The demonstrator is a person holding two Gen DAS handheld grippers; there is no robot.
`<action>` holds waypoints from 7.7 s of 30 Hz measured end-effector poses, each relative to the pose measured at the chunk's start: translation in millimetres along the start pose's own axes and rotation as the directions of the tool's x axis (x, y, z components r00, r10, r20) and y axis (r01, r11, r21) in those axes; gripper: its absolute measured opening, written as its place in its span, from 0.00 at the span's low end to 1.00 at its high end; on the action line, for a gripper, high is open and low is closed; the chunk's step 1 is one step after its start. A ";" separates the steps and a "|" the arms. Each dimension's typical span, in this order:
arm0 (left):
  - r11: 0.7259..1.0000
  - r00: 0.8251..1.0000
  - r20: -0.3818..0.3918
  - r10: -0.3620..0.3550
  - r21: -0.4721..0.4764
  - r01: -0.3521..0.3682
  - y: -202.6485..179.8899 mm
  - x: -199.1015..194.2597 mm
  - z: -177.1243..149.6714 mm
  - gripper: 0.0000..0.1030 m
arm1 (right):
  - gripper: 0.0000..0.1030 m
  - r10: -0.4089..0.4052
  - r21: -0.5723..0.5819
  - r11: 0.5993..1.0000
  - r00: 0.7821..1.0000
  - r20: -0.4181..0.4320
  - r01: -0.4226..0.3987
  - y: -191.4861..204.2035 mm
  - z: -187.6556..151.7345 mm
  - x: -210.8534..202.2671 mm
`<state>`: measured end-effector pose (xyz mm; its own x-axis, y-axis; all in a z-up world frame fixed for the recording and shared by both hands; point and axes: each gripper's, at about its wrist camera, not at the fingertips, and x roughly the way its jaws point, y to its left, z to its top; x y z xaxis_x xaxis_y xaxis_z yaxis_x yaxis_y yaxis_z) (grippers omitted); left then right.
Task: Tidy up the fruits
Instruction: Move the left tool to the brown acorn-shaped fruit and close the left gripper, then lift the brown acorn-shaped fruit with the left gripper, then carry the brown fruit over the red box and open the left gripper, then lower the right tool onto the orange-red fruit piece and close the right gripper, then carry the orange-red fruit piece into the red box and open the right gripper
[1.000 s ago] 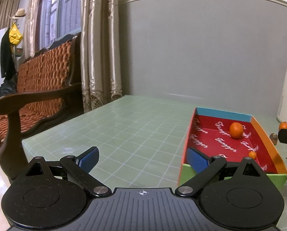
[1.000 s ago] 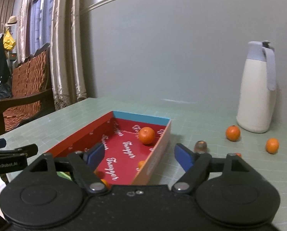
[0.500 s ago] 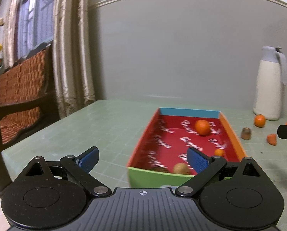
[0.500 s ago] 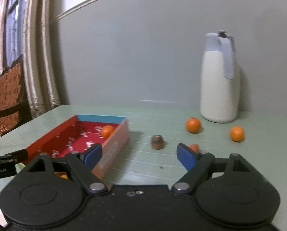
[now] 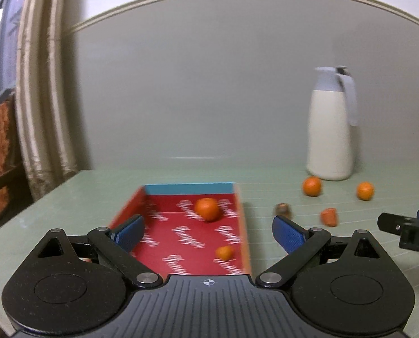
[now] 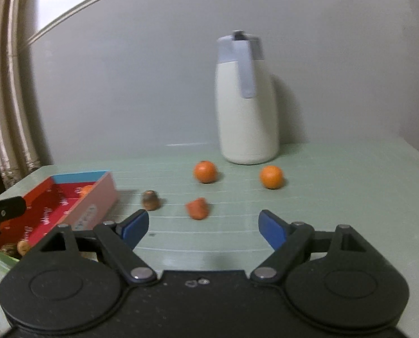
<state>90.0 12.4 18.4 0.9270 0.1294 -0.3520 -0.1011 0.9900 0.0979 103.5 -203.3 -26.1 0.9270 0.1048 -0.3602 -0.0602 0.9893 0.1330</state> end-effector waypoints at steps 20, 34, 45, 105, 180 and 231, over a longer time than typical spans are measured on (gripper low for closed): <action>0.990 0.990 -0.112 -0.091 0.095 0.102 -102.2 62.5 3.1 0.94 | 0.84 -0.257 0.121 0.959 0.966 0.000 0.255 -87.8 -7.5 -20.1; 0.996 0.980 -0.191 -0.046 0.063 0.059 -114.9 134.7 10.2 0.81 | 0.84 -0.423 0.188 0.890 0.906 -0.008 0.416 -130.8 -18.4 -25.5; 0.997 0.964 -0.257 -0.064 0.030 0.074 -116.0 169.6 7.7 0.56 | 0.84 -0.454 0.212 0.868 0.891 -0.023 0.449 -146.9 -22.8 -28.3; 0.993 0.982 -0.147 -0.117 -0.039 0.112 -69.8 105.6 23.7 0.29 | 0.84 -0.354 0.106 0.929 0.935 -0.027 0.355 -100.7 -16.0 -10.2; 0.971 0.978 -0.052 0.203 -0.118 -0.207 108.8 27.3 -18.1 0.79 | 0.79 -0.025 -0.129 0.992 0.993 -0.116 0.010 64.9 -3.4 73.8; 0.919 0.940 -0.098 0.327 -0.199 -0.341 156.3 29.9 -36.5 0.86 | 0.29 0.187 -0.153 0.967 0.976 -0.112 -0.203 95.1 30.3 95.0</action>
<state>88.7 173.0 -10.8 0.8029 0.4511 -0.3896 -0.4804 0.8767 0.0250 197.1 -102.4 -19.7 0.8519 0.2990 -0.4300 -0.3033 0.9510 0.0606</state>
